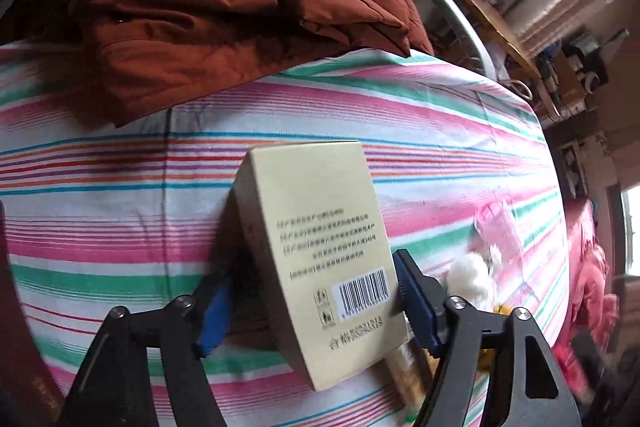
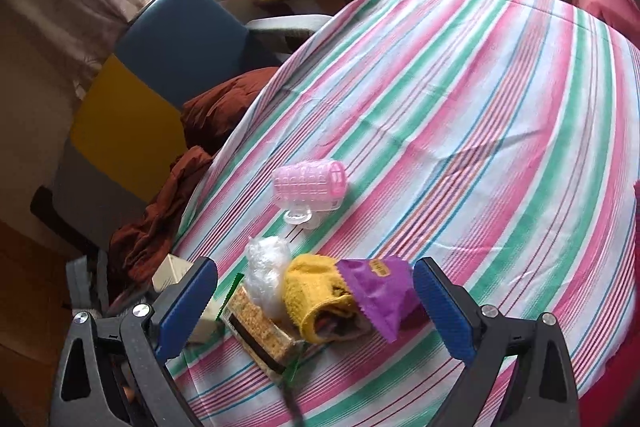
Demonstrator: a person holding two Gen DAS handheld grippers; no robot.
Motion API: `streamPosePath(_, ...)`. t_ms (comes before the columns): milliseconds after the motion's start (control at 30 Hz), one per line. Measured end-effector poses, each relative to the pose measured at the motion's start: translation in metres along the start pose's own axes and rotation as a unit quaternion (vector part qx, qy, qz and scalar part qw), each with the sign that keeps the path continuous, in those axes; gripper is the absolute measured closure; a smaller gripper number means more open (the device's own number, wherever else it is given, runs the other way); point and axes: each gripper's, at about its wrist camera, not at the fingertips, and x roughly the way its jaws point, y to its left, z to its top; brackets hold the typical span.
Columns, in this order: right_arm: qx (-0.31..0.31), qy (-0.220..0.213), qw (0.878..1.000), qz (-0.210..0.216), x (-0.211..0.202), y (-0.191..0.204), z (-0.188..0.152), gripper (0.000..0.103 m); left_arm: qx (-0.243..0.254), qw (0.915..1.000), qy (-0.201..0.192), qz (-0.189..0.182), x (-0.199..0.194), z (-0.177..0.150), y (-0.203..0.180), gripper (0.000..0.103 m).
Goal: Organize objects
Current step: 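Grasp the cream barcode box with the left tool while the right reaches the purple foil packet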
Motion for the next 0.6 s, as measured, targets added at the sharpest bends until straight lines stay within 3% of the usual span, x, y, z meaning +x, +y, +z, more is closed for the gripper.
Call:
streamPosePath(100, 0.019, -0.001, 1.0, -0.007, 0.001, -0.008, 0.004, 0.003, 0.018, 0.9998, -0.005, 0.004, -0.003, -0.008, -0.003, 0.036)
streamPosePath(267, 0.025, 0.008, 0.999, -0.022, 0.007, -0.012, 0.004, 0.003, 0.083, 0.9956, -0.015, 0.042, 0.002, -0.028, -0.018, 0.044)
streamPosePath(333, 0.018, 0.012, 0.999, -0.027, 0.009, -0.01, 0.004, 0.008, 0.102, 0.9931, -0.023, 0.054, 0.002, -0.038, -0.021, 0.05)
streamPosePath(600, 0.054, 0.01, 0.998, -0.026, 0.007, -0.026, 0.007, 0.016, 0.122, 0.9905, -0.037, 0.053, -0.008, -0.069, -0.015, 0.051)
